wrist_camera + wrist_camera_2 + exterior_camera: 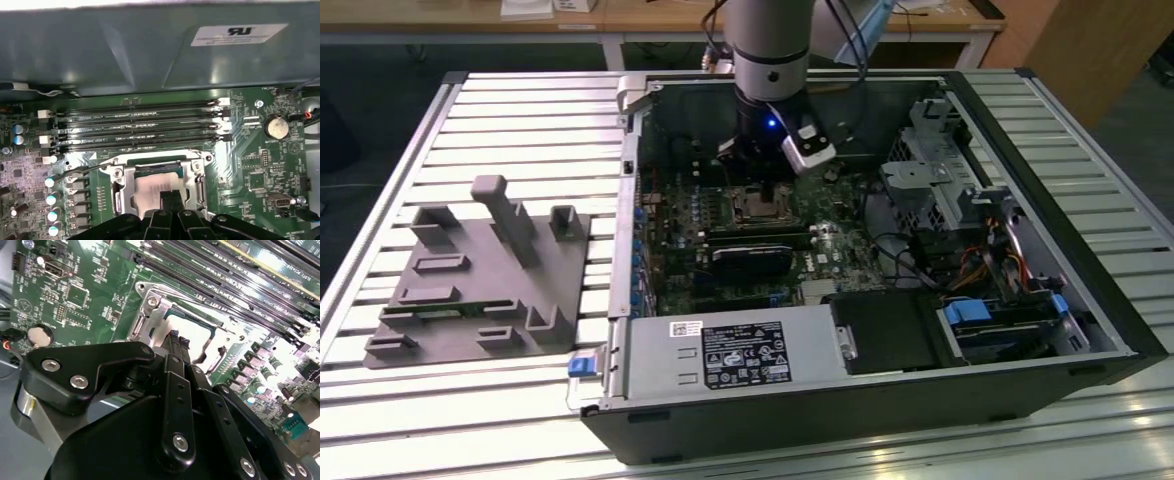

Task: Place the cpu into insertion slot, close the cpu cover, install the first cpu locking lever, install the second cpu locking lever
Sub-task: 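Close the cpu cover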

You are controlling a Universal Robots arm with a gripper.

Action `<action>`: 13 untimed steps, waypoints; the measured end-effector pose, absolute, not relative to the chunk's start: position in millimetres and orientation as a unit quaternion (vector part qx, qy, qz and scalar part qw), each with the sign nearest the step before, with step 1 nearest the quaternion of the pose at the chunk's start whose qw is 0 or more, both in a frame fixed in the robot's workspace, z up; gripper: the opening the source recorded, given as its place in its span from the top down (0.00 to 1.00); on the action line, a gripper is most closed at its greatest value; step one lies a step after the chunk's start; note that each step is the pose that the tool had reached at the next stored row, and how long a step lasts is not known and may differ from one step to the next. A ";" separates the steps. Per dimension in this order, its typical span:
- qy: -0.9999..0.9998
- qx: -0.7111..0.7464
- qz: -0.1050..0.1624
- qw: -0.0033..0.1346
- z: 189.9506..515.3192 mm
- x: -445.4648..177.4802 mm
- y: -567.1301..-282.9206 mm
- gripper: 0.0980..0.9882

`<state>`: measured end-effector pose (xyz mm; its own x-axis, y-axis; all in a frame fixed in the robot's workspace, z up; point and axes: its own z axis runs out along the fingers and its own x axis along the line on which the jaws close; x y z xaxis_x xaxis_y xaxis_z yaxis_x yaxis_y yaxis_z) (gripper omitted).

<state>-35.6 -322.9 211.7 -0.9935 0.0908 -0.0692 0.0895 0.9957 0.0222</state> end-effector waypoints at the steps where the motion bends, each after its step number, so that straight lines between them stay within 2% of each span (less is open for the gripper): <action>1: 0.998 0.045 0.010 0.035 211.2 -38.1 -322.9 0.99; 13: 0.998 0.045 0.010 0.035 205.3 -66.0 -322.9 0.99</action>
